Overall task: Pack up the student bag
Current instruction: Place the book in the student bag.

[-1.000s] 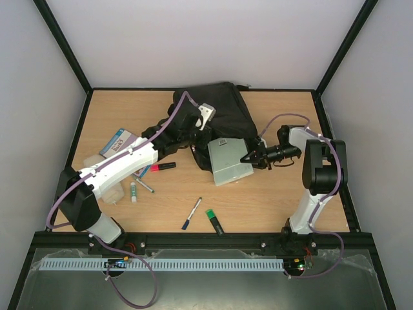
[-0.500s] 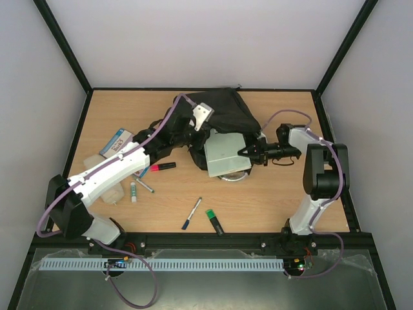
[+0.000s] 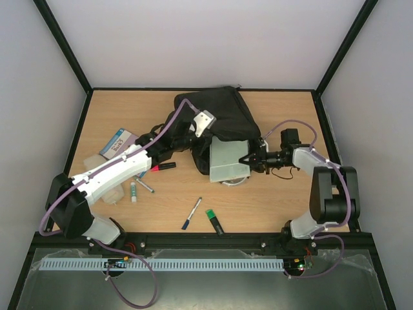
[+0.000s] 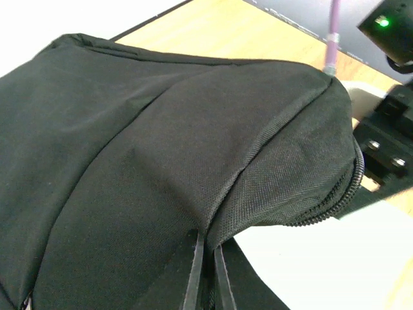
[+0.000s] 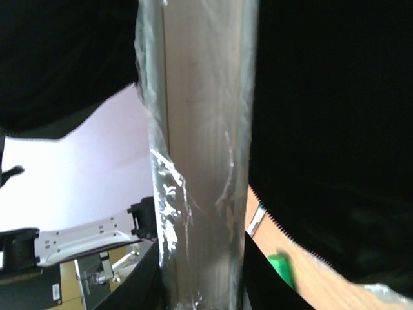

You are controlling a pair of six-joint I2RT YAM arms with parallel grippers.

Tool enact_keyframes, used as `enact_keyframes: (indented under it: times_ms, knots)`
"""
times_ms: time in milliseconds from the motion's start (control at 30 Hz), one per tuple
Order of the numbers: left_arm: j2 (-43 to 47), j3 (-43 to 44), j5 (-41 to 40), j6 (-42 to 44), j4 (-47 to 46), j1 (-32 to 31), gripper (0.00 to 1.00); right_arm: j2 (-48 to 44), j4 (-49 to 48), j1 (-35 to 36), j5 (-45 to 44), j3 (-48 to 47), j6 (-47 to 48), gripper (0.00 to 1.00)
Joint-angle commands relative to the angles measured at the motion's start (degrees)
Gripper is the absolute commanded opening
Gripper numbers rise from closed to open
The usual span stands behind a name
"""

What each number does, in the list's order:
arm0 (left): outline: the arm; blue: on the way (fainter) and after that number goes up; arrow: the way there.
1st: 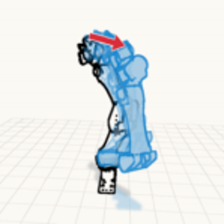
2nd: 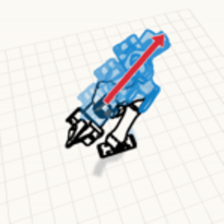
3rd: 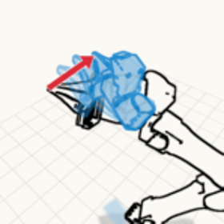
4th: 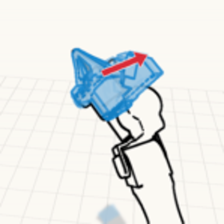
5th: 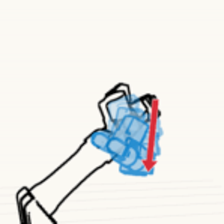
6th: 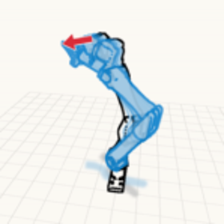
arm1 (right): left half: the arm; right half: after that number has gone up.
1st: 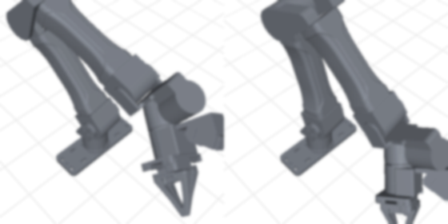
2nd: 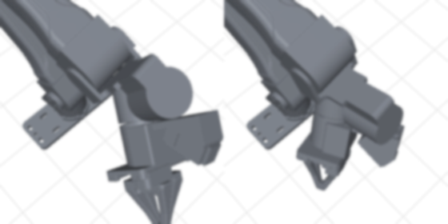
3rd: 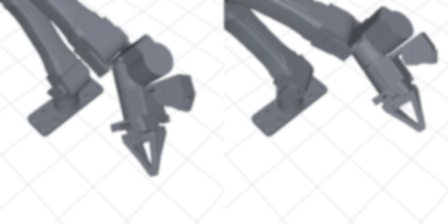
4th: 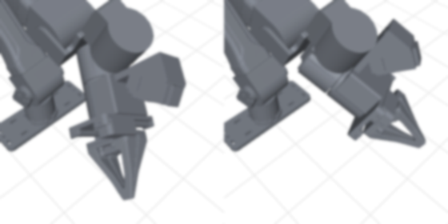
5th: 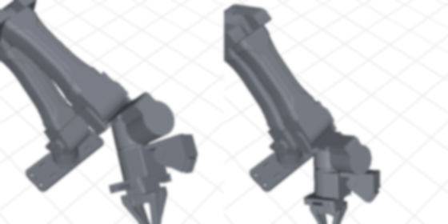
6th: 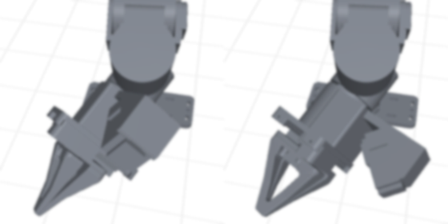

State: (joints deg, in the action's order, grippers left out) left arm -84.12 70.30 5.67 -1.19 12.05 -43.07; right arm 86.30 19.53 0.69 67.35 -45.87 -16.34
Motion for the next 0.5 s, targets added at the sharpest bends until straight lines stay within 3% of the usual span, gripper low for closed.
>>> enact_keyframes:
  times_ms: [0, 100, 267, 467]
  knots:
    - [2.0, -0.8, 3.4, 2.3, -7.2, 0.3, 0.02, 6.6, -6.0, 0.4, -0.4, -4.6, -1.7, 0.01]
    - [2.2, -1.6, 3.5, 3.2, -7.8, 0.3, 0.02, 10.8, -5.6, 1.1, -1.6, -6.2, 0.2, 0.02]
    - [2.4, -3.1, 3.6, 4.0, -8.6, 0.3, 0.02, 12.8, -5.8, 1.7, -8.5, -7.7, 4.0, 0.28]
    - [2.2, -4.7, 2.5, 3.9, -9.0, 0.3, 0.02, 8.0, -0.6, 1.7, -19.1, -8.0, 9.9, 0.53]
